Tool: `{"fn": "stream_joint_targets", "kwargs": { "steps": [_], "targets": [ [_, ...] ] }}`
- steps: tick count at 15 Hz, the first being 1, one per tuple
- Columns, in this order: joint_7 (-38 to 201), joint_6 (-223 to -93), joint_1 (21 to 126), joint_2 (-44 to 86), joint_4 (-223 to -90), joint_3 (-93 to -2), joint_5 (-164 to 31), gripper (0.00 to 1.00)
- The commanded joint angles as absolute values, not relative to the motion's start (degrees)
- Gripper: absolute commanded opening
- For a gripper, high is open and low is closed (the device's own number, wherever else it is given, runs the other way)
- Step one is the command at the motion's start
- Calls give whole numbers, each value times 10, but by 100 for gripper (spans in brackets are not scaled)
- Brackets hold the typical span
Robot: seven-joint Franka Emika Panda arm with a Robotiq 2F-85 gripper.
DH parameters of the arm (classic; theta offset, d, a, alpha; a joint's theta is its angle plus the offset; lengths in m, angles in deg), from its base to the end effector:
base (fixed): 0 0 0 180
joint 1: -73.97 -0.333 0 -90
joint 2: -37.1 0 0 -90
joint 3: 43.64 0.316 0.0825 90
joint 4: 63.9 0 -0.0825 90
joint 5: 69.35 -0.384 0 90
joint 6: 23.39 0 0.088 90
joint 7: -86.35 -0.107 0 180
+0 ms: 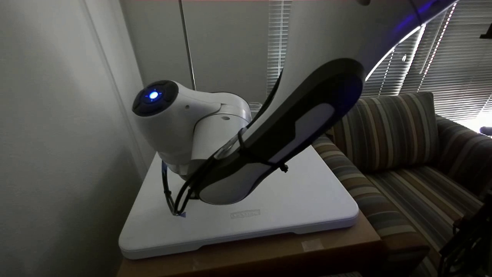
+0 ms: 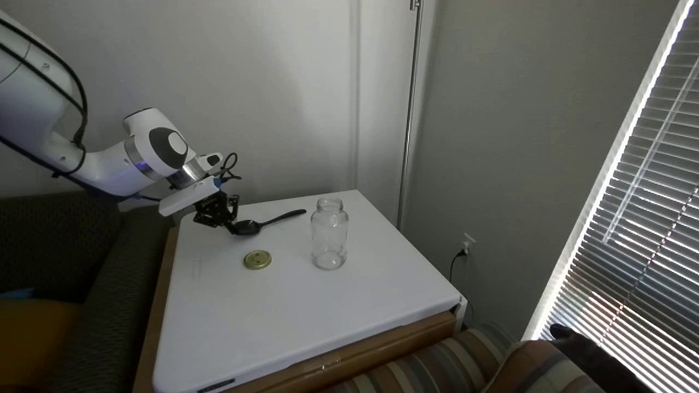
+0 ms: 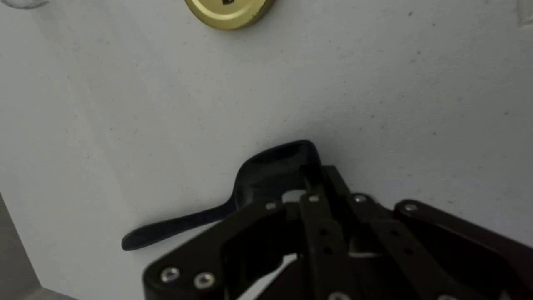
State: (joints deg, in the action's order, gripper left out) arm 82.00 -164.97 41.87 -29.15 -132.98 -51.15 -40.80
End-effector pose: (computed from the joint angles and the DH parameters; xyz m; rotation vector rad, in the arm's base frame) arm 0.6707 0.3388 0.0768 2.4990 1.0832 0.2938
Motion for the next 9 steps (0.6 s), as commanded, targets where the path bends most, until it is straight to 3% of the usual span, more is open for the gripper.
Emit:
{"fn": "stream_joint_targets", "kwargs": {
  "steps": [1, 9],
  "targets": [
    [831, -1651, 418, -271, -1349, -516, -399, 2],
    [857, -1648, 427, -233, -1359, -511, -403, 2]
  ]
}}
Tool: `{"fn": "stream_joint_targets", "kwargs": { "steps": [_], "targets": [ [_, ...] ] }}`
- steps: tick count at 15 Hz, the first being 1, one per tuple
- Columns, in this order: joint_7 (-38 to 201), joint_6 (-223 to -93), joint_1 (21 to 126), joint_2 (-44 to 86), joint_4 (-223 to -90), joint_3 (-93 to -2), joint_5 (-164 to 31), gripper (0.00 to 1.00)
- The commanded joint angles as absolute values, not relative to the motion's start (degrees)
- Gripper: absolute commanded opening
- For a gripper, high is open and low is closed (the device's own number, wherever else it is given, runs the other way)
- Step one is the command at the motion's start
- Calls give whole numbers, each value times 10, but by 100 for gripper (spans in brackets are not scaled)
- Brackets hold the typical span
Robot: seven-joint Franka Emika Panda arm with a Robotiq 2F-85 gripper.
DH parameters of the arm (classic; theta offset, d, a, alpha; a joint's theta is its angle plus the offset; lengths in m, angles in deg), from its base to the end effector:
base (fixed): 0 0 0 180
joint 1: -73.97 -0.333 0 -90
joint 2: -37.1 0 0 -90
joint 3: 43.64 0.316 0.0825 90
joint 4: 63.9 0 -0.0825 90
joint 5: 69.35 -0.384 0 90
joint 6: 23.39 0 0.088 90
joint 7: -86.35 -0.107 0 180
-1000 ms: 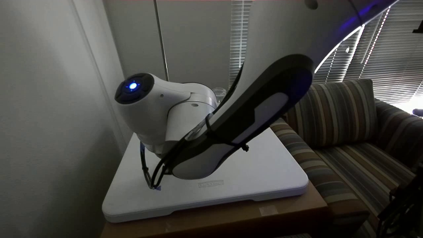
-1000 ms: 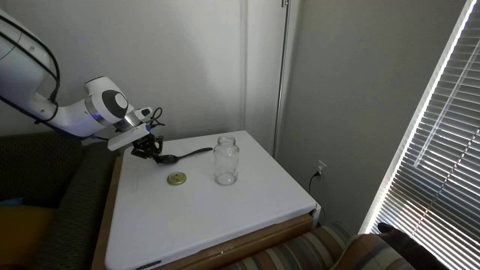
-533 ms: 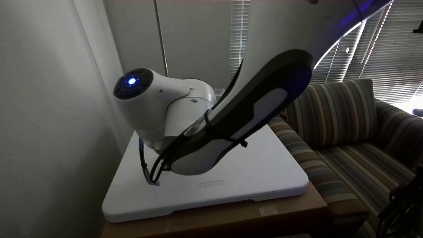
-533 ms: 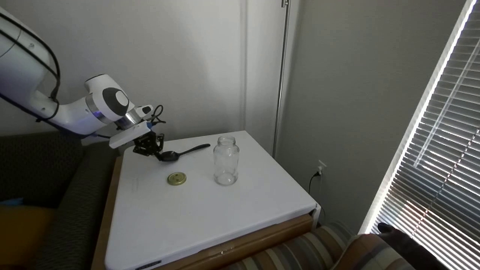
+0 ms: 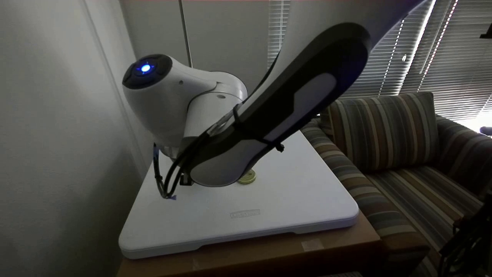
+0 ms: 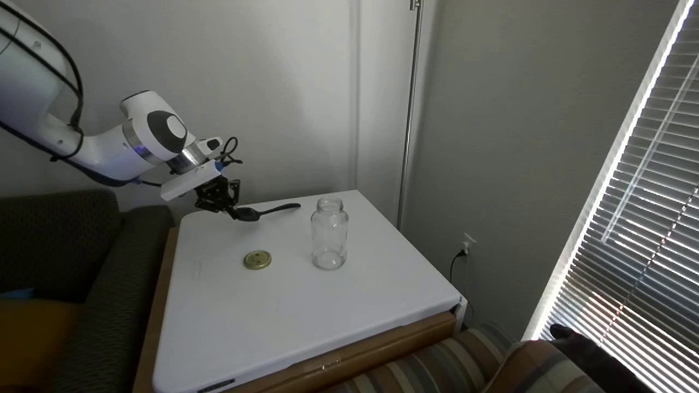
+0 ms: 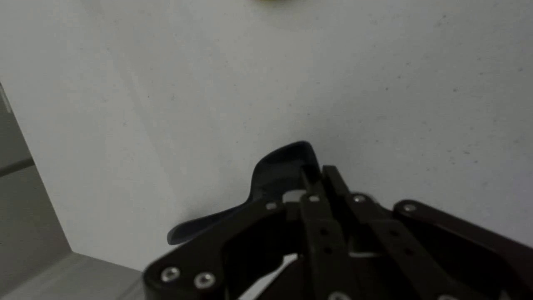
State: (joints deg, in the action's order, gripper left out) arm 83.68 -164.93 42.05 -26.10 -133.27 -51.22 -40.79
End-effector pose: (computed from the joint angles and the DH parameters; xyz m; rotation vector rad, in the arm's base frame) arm 0.6816 0.3417 0.1147 2.4867 1.0994 0.3488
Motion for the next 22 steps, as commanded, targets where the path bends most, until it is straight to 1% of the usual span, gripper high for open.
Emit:
{"fn": "stream_joint_targets", "kwargs": {
  "steps": [1, 12, 17, 22],
  "targets": [
    [857, -1647, 427, -231, -1358, -513, -403, 2],
    [857, -1641, 422, -197, -1355, -543, -394, 2],
    [874, -1625, 423, -158, -1353, -557, -398, 2],
    [909, -1591, 439, -110, -1343, -548, -418, 2]
  ]
}}
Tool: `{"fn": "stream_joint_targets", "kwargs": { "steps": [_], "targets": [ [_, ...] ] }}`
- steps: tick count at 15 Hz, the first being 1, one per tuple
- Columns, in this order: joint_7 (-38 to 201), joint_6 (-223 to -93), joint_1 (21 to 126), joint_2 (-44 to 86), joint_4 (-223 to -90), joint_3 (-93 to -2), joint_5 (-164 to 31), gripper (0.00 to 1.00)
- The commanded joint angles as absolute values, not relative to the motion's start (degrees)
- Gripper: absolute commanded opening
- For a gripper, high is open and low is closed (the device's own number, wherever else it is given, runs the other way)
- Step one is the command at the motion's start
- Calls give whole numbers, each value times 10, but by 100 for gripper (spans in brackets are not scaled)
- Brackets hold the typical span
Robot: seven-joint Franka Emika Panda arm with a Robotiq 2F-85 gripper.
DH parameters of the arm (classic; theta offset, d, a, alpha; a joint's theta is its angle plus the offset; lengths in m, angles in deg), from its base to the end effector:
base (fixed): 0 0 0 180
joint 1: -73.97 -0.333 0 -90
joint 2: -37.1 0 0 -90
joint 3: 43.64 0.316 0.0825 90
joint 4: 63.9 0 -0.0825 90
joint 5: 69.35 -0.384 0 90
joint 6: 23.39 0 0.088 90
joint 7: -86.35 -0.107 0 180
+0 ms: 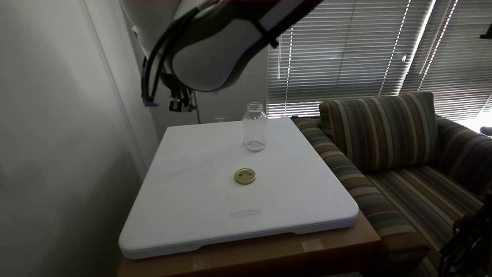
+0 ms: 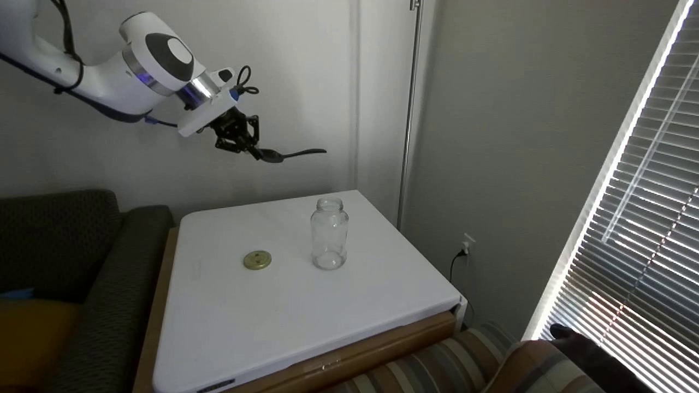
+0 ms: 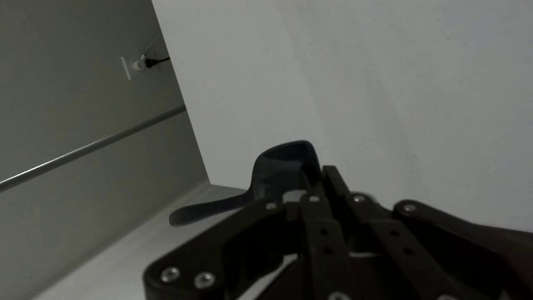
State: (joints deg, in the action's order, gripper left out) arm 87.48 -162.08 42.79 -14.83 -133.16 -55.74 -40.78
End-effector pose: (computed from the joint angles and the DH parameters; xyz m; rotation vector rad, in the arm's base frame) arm 0.7270 0.3043 0.2694 2.4124 1.0057 0.5179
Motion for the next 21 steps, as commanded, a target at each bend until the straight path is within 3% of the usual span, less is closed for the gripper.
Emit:
{"fn": "stream_joint_targets", "kwargs": {
  "steps": [1, 6, 8, 9, 14, 16, 21],
  "targets": [
    [918, -1579, 442, -102, -1339, -546, -424, 2],
    [1001, -1481, 500, -60, -1293, -470, -472, 2],
    [1035, -1454, 496, -51, -1278, -475, -502, 2],
    [1000, -1485, 483, -62, -1288, -493, -486, 7],
    [1017, -1465, 487, -54, -1279, -484, -496, 7],
    [1007, -1458, 486, -60, -1277, -484, -498, 2],
    [948, -1331, 497, -66, -1192, -473, -466, 2]
  ]
}}
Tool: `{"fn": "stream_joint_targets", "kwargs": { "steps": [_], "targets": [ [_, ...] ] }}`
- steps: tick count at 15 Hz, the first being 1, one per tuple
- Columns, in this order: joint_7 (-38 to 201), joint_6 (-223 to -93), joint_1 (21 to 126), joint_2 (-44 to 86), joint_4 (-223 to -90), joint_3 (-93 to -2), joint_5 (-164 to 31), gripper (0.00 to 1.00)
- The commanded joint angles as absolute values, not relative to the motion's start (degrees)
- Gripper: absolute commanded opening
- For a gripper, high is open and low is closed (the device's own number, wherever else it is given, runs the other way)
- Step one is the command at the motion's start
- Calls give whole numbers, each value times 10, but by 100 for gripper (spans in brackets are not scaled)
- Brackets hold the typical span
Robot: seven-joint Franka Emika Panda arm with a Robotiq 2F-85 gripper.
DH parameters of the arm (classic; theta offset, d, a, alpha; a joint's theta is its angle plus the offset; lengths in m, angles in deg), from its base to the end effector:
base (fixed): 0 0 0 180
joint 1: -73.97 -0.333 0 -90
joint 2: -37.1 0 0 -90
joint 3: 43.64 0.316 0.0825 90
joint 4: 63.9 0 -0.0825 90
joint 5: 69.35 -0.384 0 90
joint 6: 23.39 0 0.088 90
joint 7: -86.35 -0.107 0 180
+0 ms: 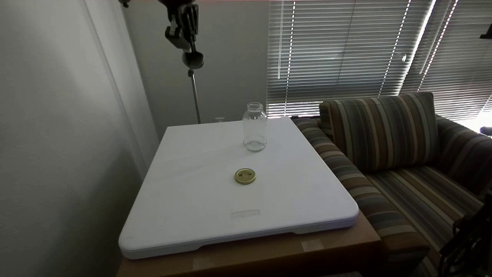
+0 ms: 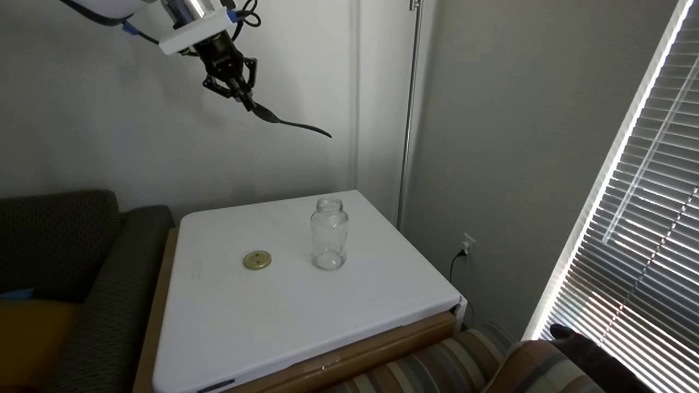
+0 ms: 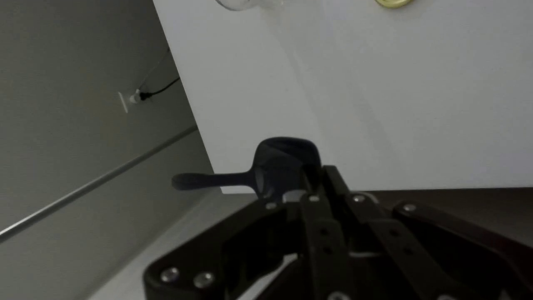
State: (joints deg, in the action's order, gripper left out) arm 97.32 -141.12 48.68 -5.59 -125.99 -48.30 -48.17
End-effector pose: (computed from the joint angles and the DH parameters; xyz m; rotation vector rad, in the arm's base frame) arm 0.7275 0.2756 0.4123 2.5682 0.9607 0.3606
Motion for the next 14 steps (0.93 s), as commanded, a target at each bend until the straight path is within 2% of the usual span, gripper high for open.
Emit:
{"fn": "stream_joint_targets", "kwargs": {
  "steps": [1, 8, 10, 11, 13, 14],
  "targets": [
    [939, -1304, 499, -69, -1169, -474, -463, 2],
    [899, -1079, 526, -107, -978, -495, -521, 2],
    [919, -1055, 560, -111, -955, -457, -550, 2],
    [901, -1084, 531, -84, -1011, -482, -524, 7],
    [906, -1074, 548, -91, -991, -469, -539, 7],
    [906, -1064, 552, -94, -989, -465, -546, 2]
  ]
}}
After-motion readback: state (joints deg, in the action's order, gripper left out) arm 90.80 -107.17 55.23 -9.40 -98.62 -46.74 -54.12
